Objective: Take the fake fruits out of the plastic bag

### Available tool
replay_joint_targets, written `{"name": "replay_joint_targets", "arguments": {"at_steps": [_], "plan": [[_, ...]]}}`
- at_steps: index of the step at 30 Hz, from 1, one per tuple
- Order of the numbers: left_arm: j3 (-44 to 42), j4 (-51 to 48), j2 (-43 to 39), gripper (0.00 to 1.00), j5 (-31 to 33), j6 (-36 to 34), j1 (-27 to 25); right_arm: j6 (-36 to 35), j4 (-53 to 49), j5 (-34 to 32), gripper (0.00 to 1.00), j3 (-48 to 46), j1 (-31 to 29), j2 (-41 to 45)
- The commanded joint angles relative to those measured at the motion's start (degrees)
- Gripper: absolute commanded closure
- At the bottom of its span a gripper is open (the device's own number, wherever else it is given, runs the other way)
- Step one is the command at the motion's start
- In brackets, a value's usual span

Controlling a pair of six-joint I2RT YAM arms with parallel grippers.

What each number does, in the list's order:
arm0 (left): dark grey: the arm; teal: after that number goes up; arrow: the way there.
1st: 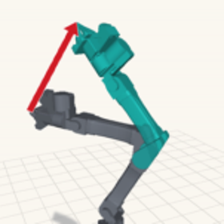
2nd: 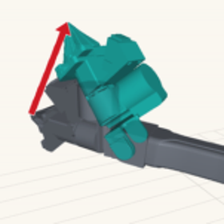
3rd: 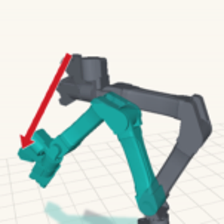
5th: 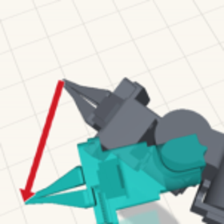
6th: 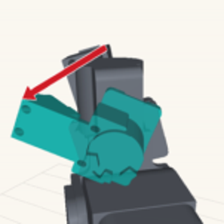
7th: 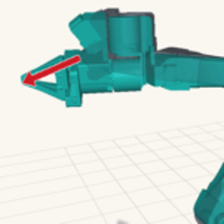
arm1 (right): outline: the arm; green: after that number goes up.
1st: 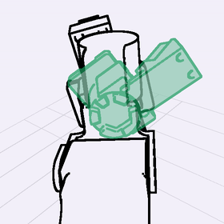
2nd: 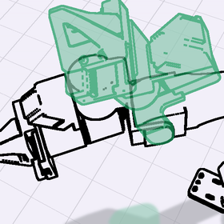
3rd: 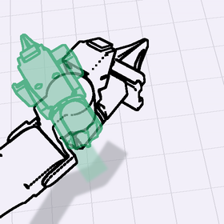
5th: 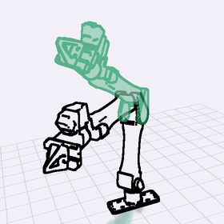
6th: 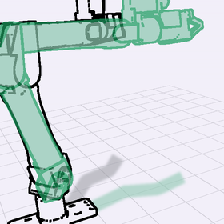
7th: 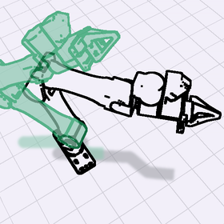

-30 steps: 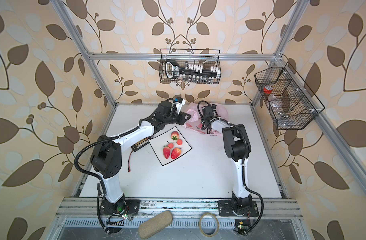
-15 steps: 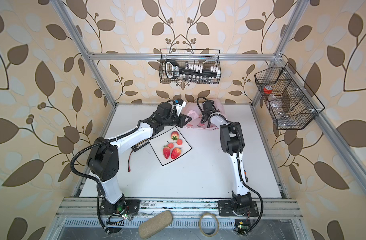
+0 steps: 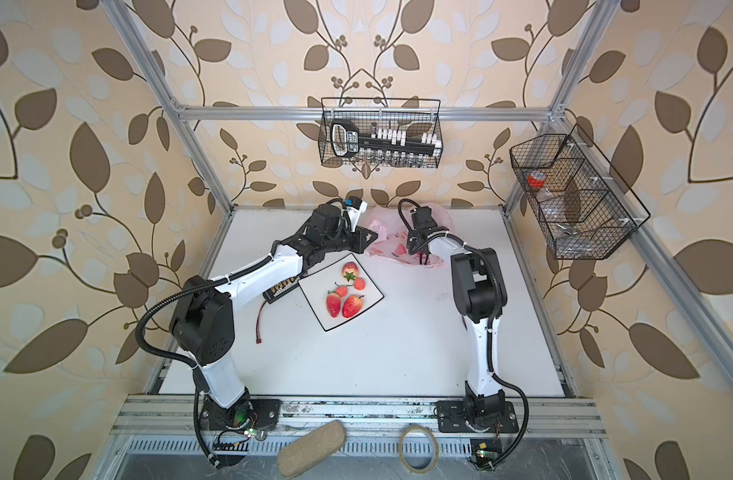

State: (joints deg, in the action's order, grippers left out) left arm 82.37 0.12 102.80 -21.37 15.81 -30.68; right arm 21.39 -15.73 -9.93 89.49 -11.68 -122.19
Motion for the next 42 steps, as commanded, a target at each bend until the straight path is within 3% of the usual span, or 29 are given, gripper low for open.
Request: {"name": "replay_joint_targets", "arguments": {"at_steps": [1, 15, 26, 33, 42], "plan": [[2.59, 0.13, -0.24, 1.0, 1.5, -0.2, 1.29, 0.93, 4.51, 7.81, 0.58, -5.05, -0.33, 6.28], [8.02, -0.22, 5.37, 1.0, 0.01, 0.11, 3.42, 0.81, 8.78, 21.81, 0.61, -16.25, -0.28, 21.64], [10.13, -1.99, 7.34, 1.0, -3.37, -1.73, 6.2, -5.34, 11.51, 28.84, 0.61, -21.2, -3.0, 35.14], [13.05, -4.13, 9.2, 1.0, -6.5, -2.21, 7.81, -10.26, 13.19, 26.15, 0.6, -26.98, -13.16, 39.47], [14.62, -5.39, 9.81, 1.0, -7.9, -2.29, 9.65, -9.35, 20.61, 17.36, 0.61, -26.25, -26.2, 27.51]]}}
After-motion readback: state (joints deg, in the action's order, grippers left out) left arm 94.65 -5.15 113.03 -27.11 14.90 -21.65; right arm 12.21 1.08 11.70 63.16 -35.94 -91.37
